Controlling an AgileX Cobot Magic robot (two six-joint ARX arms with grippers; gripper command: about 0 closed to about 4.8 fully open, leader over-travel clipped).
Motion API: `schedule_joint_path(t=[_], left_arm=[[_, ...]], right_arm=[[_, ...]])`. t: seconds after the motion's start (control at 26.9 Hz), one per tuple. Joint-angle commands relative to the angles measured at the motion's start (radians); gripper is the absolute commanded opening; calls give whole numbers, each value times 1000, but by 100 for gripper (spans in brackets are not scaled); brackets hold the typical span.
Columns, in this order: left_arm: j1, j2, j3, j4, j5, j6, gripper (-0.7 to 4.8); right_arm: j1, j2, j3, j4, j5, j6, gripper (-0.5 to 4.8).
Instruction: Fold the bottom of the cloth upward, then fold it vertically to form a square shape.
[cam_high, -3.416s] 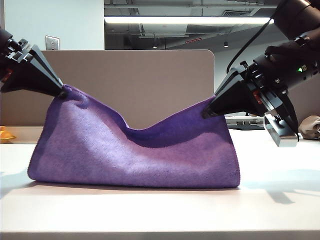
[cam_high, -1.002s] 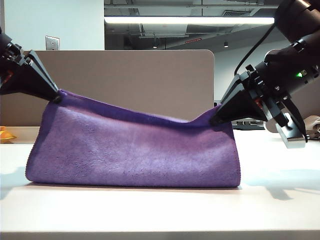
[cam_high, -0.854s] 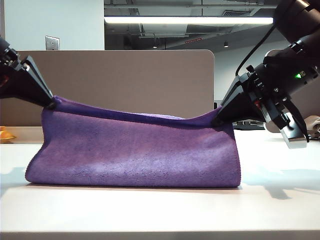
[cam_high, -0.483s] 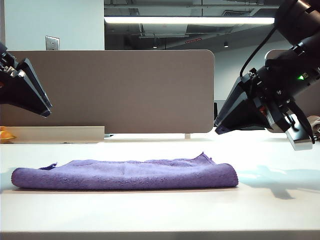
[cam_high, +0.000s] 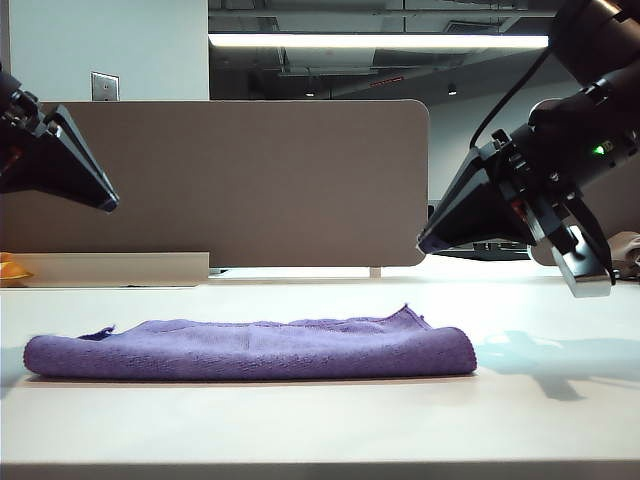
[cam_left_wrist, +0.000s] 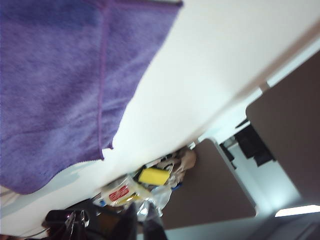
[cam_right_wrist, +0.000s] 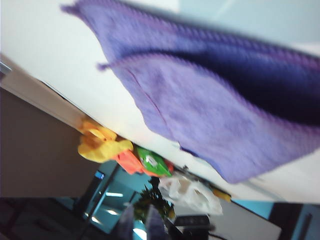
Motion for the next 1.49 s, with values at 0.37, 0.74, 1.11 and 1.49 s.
schedule_joint_path(t=[0.37,0.74,1.11,1.49], left_arm=[[-1,-3,3,35,43,67,-6],[-1,-3,3,34,29,68,-6],[-1,-3,3,51,67,117,-6],[-1,-3,3,324,68,737,-6]], right_arm=[[0,-3,3,72,-32,21,-5],[0,-3,3,72,-32,21,-5],[0,-3,3,72,-37,18,-5],[0,-3,3,413,-102,-505,-1]])
